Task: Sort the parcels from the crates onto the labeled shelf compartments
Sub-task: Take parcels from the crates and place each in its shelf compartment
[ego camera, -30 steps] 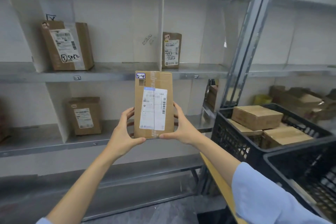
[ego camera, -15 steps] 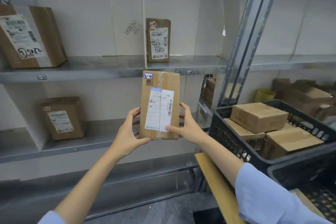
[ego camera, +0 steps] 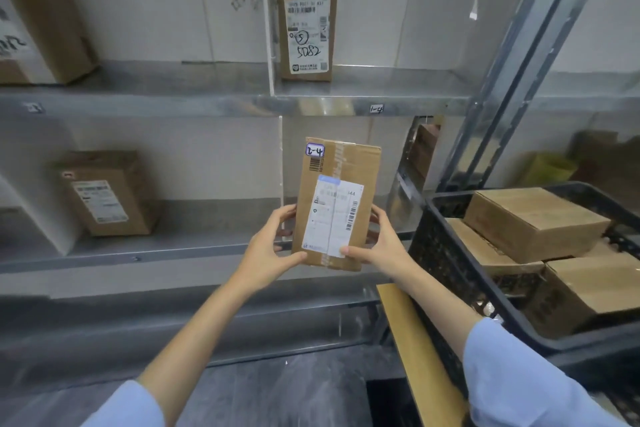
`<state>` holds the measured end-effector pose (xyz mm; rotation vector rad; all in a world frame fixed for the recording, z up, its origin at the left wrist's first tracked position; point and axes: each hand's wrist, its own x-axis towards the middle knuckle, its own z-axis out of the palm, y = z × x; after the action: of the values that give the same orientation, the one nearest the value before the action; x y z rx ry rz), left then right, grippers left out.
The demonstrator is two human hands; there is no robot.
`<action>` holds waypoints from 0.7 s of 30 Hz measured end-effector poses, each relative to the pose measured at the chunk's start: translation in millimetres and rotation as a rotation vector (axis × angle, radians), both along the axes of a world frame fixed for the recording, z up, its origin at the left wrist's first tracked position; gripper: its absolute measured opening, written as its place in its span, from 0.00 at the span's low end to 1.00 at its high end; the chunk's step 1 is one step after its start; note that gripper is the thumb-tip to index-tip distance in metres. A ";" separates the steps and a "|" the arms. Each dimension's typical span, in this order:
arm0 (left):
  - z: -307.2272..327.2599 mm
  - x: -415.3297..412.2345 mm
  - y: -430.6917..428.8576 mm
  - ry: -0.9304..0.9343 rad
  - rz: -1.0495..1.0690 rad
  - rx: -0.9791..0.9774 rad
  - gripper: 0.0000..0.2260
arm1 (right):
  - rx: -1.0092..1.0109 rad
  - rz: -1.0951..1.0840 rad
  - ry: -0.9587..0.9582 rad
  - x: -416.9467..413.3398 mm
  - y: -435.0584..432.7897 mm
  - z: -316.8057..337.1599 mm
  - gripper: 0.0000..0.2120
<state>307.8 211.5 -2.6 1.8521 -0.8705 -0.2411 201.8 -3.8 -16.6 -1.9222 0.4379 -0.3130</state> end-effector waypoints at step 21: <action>-81.0 113.1 1.6 -0.291 0.180 0.434 0.27 | -0.097 -0.169 -0.094 109.6 -63.2 -89.3 0.47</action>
<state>420.9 213.0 -83.5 2.4003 -0.8885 -0.0478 311.4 -67.1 -105.9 -1.9589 0.5324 -0.5409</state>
